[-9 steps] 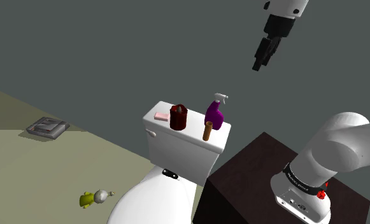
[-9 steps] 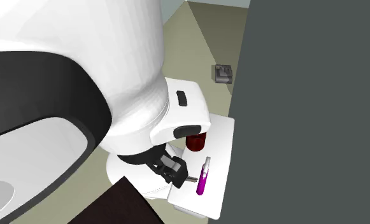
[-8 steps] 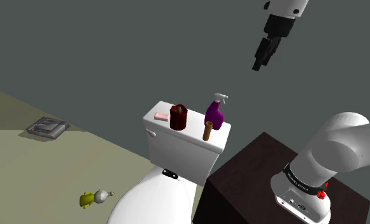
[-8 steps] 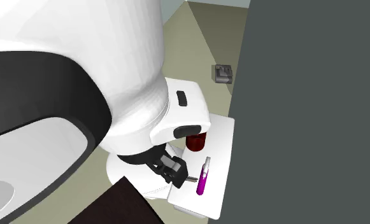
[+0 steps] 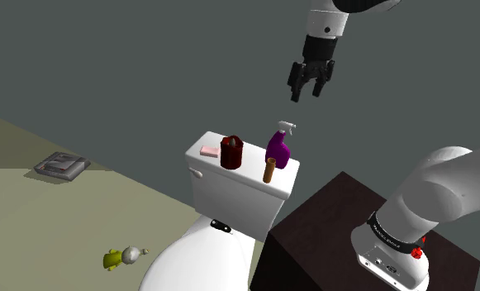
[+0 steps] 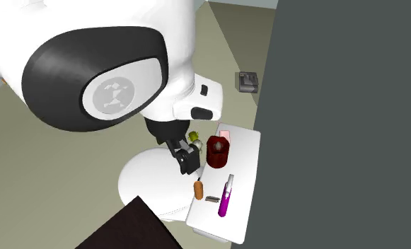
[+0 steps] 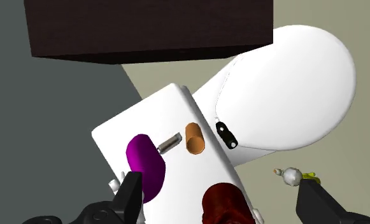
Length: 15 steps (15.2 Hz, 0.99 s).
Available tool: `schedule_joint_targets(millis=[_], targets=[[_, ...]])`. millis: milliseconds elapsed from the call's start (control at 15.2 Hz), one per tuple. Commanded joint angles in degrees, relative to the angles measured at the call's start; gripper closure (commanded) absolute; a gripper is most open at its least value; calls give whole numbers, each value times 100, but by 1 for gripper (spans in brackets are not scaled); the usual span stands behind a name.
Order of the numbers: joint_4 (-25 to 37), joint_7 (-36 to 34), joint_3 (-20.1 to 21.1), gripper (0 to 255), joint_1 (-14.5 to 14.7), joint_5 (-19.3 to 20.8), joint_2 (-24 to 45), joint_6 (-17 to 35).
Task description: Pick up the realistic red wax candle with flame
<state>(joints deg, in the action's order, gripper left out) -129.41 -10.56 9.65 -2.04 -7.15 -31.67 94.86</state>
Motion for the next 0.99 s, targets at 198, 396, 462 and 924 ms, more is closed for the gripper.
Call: schedule_joint_targets(millis=[198,396,462,924], targets=[[651,-1586,618,0,-185,-62,1225,240],[1110,-2479,863,0,-270,20,2007,341],[1277,-2773,924,0,-288,61,2274,365],[2607,-4682,1031,0,-231,395,4164,380]])
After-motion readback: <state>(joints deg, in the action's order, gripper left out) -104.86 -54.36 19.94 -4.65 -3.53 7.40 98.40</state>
